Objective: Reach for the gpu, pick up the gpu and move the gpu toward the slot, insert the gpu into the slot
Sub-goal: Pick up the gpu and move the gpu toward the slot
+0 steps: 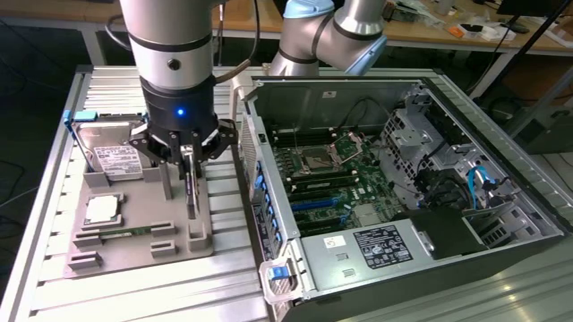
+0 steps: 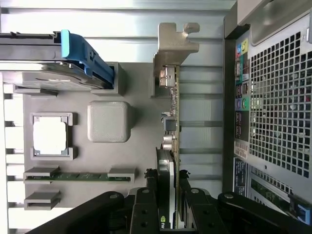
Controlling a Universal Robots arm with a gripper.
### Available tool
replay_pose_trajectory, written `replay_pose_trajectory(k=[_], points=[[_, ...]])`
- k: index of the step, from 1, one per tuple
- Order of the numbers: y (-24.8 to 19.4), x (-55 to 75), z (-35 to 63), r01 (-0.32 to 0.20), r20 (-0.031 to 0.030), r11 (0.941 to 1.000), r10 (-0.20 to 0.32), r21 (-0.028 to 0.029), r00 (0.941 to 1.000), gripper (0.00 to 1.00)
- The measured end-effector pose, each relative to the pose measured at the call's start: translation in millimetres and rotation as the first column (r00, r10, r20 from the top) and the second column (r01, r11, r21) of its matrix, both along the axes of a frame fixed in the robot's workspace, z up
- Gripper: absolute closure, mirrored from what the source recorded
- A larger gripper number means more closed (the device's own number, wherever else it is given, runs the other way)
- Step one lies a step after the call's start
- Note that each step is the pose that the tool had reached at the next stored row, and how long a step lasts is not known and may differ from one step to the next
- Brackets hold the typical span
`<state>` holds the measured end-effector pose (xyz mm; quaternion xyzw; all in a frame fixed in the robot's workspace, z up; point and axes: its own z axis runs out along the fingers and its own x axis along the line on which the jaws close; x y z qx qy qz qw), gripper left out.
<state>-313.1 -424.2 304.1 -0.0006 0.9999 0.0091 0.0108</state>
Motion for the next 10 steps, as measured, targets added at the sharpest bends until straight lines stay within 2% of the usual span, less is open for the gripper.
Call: replay_pose_trajectory(k=[10], points=[[0.0, 0.0, 28.6, 0.0, 0.0001, 1.0, 0.0, 0.0, 1.0, 0.73]])
